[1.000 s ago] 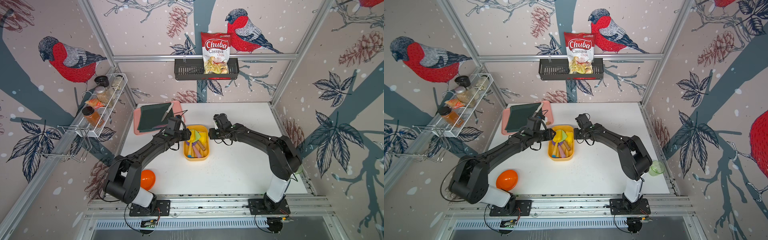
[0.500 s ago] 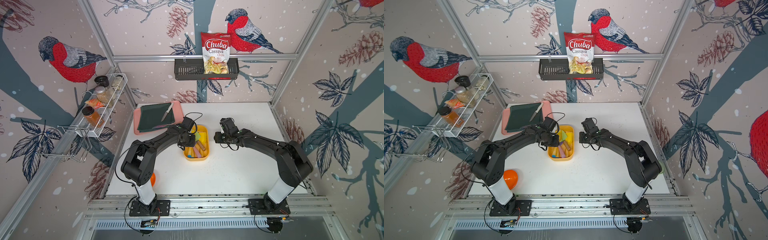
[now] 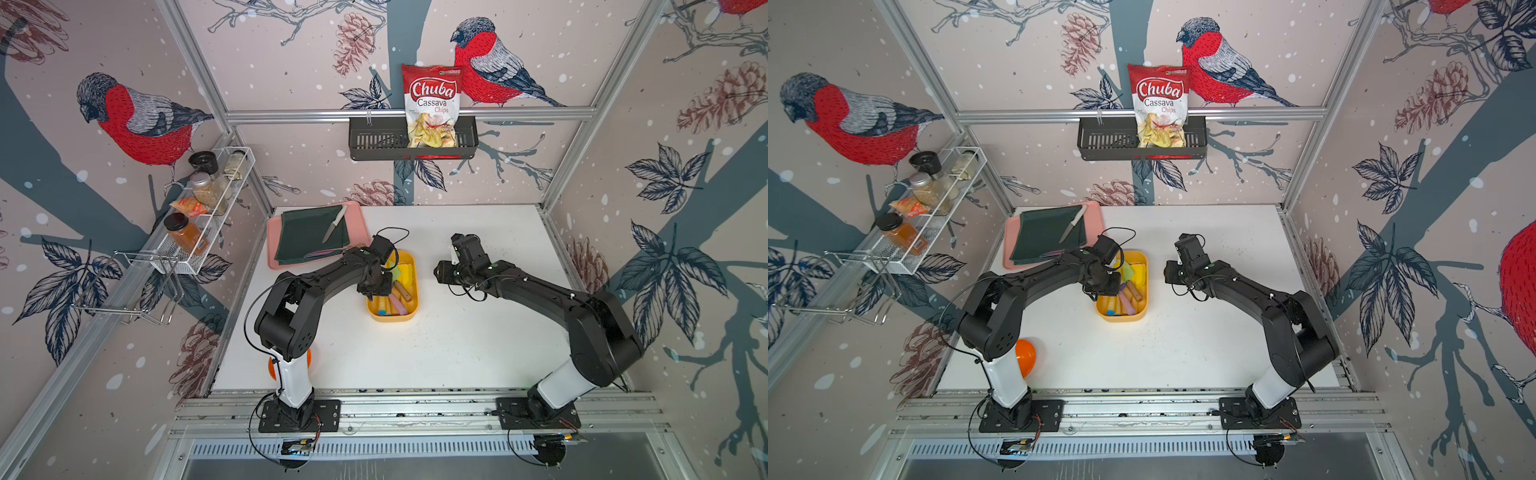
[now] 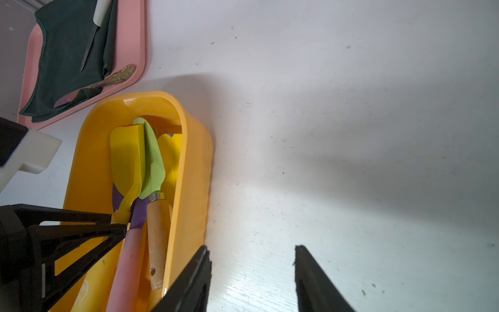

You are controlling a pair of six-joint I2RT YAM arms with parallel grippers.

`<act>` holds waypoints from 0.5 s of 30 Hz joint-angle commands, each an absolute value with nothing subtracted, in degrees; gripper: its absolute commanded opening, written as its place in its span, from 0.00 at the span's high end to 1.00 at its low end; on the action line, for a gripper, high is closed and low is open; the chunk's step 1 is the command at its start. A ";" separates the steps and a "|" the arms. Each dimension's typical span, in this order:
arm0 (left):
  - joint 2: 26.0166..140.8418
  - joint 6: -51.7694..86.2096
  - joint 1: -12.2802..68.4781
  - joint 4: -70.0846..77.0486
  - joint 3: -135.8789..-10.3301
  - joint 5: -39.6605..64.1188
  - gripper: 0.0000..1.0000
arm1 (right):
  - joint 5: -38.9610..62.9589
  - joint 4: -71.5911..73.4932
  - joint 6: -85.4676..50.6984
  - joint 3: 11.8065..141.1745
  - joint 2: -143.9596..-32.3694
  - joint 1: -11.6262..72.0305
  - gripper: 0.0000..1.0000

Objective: Take the shovel out of the storage box
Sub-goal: Pick up the shovel from the storage box.

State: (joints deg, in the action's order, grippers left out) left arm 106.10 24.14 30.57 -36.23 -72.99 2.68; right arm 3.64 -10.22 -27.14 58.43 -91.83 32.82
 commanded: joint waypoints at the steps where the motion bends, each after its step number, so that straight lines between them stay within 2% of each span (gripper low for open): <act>1: 106.93 24.43 30.85 -36.56 -73.08 3.25 0.63 | 4.66 -7.93 -27.22 58.23 -91.62 32.78 0.47; 3: 107.46 24.56 30.85 -35.96 -72.85 3.68 0.67 | 4.74 -7.84 -26.95 58.10 -91.92 32.78 0.47; 5: 108.08 24.61 30.85 -35.72 -72.72 3.77 0.78 | 4.92 -7.90 -26.81 58.01 -92.17 32.70 0.47; 8: 107.91 24.73 30.85 -35.70 -72.91 4.01 0.87 | 5.02 -8.11 -26.55 58.10 -92.20 32.69 0.47; 15: 105.44 24.94 30.72 -37.27 -76.37 4.87 0.92 | 5.10 -8.55 -26.11 58.80 -91.85 32.70 0.47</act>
State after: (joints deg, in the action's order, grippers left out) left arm 106.52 24.67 30.74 -36.51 -74.87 3.95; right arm 4.80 -9.08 -26.89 58.30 -92.09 32.62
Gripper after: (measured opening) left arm 0.232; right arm 0.529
